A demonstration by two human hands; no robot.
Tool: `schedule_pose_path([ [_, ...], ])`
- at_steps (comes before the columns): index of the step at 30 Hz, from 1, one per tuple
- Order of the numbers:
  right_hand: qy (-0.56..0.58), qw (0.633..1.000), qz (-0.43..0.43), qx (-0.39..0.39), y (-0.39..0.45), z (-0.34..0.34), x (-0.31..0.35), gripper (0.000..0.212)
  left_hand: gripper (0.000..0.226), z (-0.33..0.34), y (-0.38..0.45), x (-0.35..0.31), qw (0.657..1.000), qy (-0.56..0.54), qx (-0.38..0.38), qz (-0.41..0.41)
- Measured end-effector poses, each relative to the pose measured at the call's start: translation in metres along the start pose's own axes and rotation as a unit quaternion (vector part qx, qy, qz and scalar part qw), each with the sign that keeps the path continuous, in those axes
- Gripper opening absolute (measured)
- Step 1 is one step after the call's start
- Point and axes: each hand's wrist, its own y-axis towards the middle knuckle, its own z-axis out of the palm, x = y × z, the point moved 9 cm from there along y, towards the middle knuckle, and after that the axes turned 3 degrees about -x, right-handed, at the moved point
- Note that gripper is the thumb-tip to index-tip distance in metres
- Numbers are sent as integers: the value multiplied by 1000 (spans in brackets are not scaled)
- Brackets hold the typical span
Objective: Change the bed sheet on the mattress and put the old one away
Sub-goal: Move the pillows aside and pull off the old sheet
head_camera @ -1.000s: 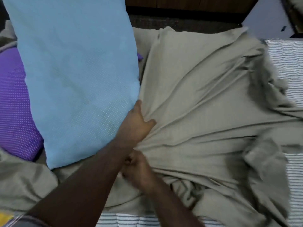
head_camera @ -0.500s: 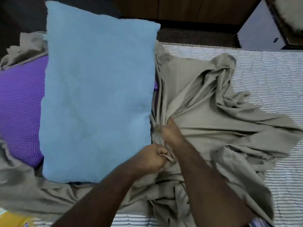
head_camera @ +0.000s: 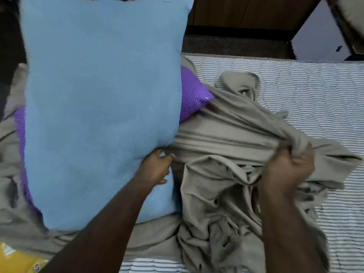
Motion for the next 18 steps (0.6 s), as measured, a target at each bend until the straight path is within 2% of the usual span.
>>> schedule_pose_path([
  [1, -19, 1000, 11, -6, 2, -4, -10, 30, 21, 3, 2, 4, 1000, 2, -4, -2],
  [2, -60, 998, 19, 29, 1, 1, -28, 33, 26, 7, 3, 3, 999, 35, -4, 9],
  [3, -134, 986, 18, 101, -5, 12, -48, 36, 32, 13, 2, 3, 998, 65, 0, 20],
  [4, -230, 955, 17, 184, -14, 22, -68, 42, 40, 18, 1, 2, 995, 94, -1, 26],
  [5, -337, 907, 7, 253, -24, 29, -86, 53, 50, 22, 4, 3, 997, 70, -3, 20],
  [6, -417, 862, -9, 290, -32, 32, -97, 64, 59, 22, 7, 3, 999, 38, -16, 30],
  [7, -454, 839, -42, 296, -36, 35, -98, 69, 66, 22, 16, 7, 998, 31, -25, 43],
  [9, -453, 823, -154, 305, -54, 58, -77, 73, 73, 27, 28, 9, 997, 29, -24, 67],
  [11, -393, 803, -220, 389, -88, 93, -66, 82, 80, 34, 18, -4, 996, 51, -20, 74],
  [12, -367, 792, -185, 451, -104, 110, -75, 90, 80, 38, 14, -10, 993, 77, -23, 86],
  [14, -368, 750, -42, 549, -133, 124, -110, 104, 73, 45, 6, -16, 987, 119, -22, 107],
  [15, -391, 716, -16, 579, -144, 124, -121, 98, 70, 51, 5, -16, 983, 135, -14, 120],
  [16, -413, 693, -32, 590, -148, 122, -125, 79, 67, 55, 4, -16, 978, 154, -8, 138],
  [18, -422, 702, -78, 569, -138, 114, -119, 44, 65, 59, 7, -15, 966, 198, -13, 165],
])
